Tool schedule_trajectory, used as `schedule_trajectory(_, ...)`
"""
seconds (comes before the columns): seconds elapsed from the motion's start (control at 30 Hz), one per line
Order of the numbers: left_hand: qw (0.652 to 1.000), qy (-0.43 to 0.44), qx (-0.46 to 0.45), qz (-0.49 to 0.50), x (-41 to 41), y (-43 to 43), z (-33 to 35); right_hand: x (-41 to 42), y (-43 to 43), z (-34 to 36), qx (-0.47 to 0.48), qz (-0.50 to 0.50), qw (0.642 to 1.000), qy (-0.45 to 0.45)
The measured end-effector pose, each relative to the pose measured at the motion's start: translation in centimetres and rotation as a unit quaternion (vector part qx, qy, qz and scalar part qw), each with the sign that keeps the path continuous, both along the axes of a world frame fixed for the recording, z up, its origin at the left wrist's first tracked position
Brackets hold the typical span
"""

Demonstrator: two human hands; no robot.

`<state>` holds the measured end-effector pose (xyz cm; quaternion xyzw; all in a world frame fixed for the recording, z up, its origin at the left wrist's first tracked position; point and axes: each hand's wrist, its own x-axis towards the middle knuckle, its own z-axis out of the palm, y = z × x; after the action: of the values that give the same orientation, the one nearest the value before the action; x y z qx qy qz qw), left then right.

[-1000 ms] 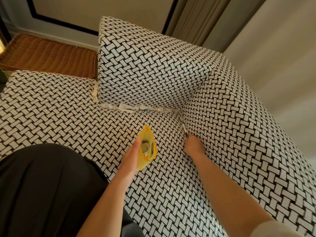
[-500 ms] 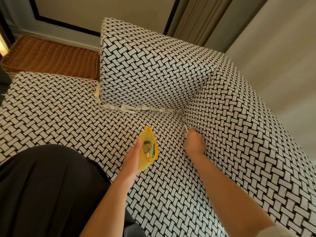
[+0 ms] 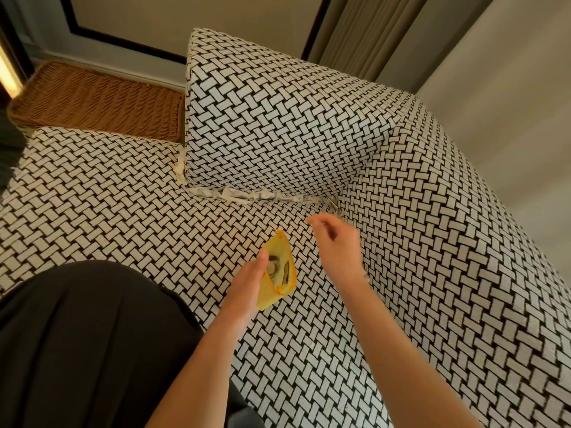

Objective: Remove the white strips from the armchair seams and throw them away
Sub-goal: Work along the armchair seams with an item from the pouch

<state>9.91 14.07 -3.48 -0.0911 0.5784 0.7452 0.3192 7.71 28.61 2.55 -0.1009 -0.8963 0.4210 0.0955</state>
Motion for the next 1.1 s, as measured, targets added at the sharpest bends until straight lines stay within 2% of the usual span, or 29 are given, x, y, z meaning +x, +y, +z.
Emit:
schedule_trajectory(0.1,1.0,-0.006,0.003,0.001,-0.1,0.0,0.2,-2.5,3.3,-2.0,0.033,-0.093,0.993,-0.062)
schedule_trajectory(0.2,1.0,-0.017,0.015,0.009,-0.1,-0.1,0.2,-4.5,5.3,-4.9,0.062,-0.122,0.979,-0.15)
schedule_trajectory(0.37,0.999,-0.017,0.035,0.018,0.0,-0.2,0.4,-6.9,6.8,-6.8,0.087,-0.176,0.964,-0.181)
schedule_trajectory(0.8,0.999,-0.01,0.033,0.016,-0.2,0.0,-0.4,-10.0,7.7,-6.2,0.104,-0.197,0.916,-0.333)
schedule_trajectory(0.87,0.999,-0.012,0.031,0.022,-0.3,0.0,-0.4,-9.7,7.3,-6.3,0.142,-0.2,0.91,-0.333)
schedule_trajectory(0.97,0.999,-0.006,0.034,0.017,-0.2,0.0,-0.3,-8.4,6.7,-7.2,0.194,-0.218,0.917,-0.272)
schedule_trajectory(1.1,0.999,-0.005,0.039,0.017,-0.1,0.0,-0.2,-7.3,6.3,-7.7,0.199,-0.223,0.928,-0.224)
